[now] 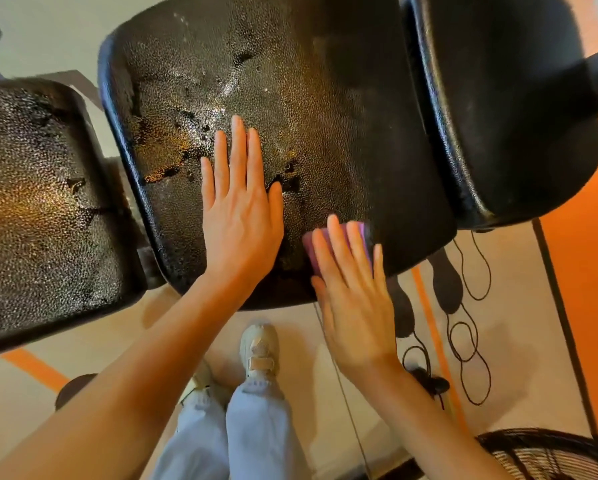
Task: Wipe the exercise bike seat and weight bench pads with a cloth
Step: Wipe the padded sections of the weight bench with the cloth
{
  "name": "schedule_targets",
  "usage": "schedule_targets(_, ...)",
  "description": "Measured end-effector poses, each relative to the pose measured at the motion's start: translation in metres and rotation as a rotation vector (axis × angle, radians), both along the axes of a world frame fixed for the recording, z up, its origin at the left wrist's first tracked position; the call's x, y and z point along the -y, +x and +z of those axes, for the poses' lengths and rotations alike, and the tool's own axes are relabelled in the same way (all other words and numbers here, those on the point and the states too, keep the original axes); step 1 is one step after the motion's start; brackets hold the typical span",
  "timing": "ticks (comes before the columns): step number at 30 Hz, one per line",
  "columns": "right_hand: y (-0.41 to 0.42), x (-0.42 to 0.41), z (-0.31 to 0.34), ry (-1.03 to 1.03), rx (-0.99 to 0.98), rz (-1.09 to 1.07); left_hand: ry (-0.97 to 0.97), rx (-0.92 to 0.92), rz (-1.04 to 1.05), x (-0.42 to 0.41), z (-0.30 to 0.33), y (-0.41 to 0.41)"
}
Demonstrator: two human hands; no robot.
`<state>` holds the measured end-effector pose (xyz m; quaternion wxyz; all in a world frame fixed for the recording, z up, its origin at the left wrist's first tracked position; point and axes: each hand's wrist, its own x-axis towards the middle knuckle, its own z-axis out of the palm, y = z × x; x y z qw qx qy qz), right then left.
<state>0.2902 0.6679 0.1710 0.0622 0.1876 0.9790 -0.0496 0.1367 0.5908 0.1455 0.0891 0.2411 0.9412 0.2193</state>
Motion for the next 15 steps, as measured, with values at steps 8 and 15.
schedule_targets(8,-0.104,-0.070,-0.009,0.007,-0.083,-0.131,0.070,0.073,-0.055,0.008,0.008,-0.005)
schedule_targets(15,-0.002,-0.018,0.001,-0.011,0.059,0.065,-0.021,0.003,-0.095,0.060,0.005,-0.012)
